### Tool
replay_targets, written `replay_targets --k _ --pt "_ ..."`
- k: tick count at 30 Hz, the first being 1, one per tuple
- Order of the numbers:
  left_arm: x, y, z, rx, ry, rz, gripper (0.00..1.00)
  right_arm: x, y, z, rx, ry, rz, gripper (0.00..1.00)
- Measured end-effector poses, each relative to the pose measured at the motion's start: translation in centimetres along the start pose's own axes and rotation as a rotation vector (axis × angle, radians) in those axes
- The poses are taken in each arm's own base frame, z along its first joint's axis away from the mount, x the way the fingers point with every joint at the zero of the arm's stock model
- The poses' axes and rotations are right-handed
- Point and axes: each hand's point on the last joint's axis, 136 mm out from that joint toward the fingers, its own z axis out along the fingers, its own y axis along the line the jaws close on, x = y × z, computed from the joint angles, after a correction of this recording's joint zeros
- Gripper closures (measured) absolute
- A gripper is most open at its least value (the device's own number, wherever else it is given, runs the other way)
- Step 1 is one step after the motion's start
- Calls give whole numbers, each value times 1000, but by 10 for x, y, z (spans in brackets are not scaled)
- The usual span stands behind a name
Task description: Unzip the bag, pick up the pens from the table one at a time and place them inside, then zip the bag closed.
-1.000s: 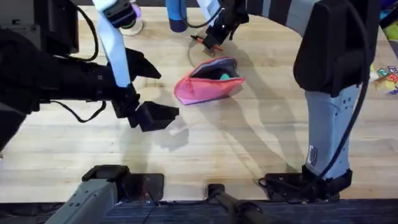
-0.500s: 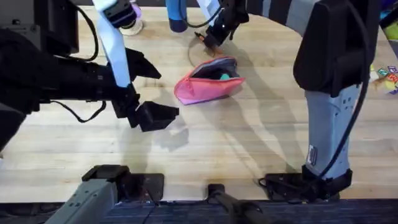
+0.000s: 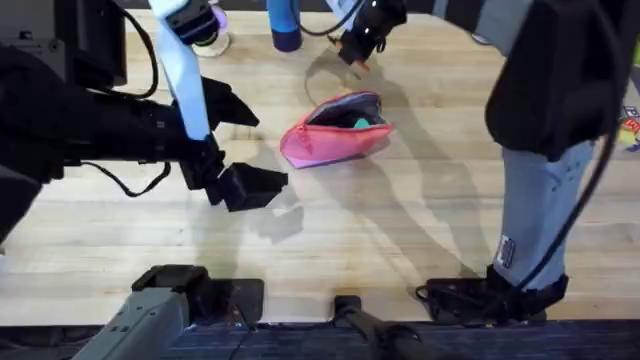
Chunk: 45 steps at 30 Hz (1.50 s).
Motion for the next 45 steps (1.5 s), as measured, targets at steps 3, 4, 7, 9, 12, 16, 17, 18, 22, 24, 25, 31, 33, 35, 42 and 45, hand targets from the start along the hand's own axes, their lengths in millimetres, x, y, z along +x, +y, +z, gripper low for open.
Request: replay_targets --k 3,4,7,9,12,16,17,18,22,24,25,31,33,35,42,45 --pt "0 0 0 0 0 0 7 -9 -9 -22 30 -28 -16 970" --pt "0 0 0 0 0 0 7 -11 -11 -29 36 -36 -22 970" --pt "0 0 0 0 0 0 7 -11 -12 -50 40 -36 -57 970" --pt "0 0 0 0 0 0 7 -9 -10 -62 32 -25 -89 970" --pt "0 0 0 0 0 0 7 1 -2 -79 -4 11 -164 970" --pt "0 0 0 0 0 0 7 14 11 -106 -67 39 -288 969" --pt "0 0 0 0 0 0 7 17 15 -113 -86 45 -319 969" --pt "0 0 0 0 0 0 7 20 19 -121 -104 49 -349 969" --pt "0 0 0 0 0 0 7 30 31 -153 -157 47 -464 969" --pt "0 0 0 0 1 -1 7 37 38 -168 -191 50 -514 969" --pt "0 0 0 0 0 -1 7 41 43 -174 -210 53 -539 969" --pt "0 0 0 0 0 -1 7 67 72 -196 -359 94 -683 969" --pt "0 0 0 0 0 -1 8 66 78 -198 -378 88 -735 969" --pt "0 0 0 0 0 -1 7 64 84 -199 -392 78 -785 969" --pt "0 0 0 0 0 -1 7 57 101 -201 -418 50 -911 969" --pt "0 0 0 0 1 -1 7 56 103 -200 -429 41 -922 969"
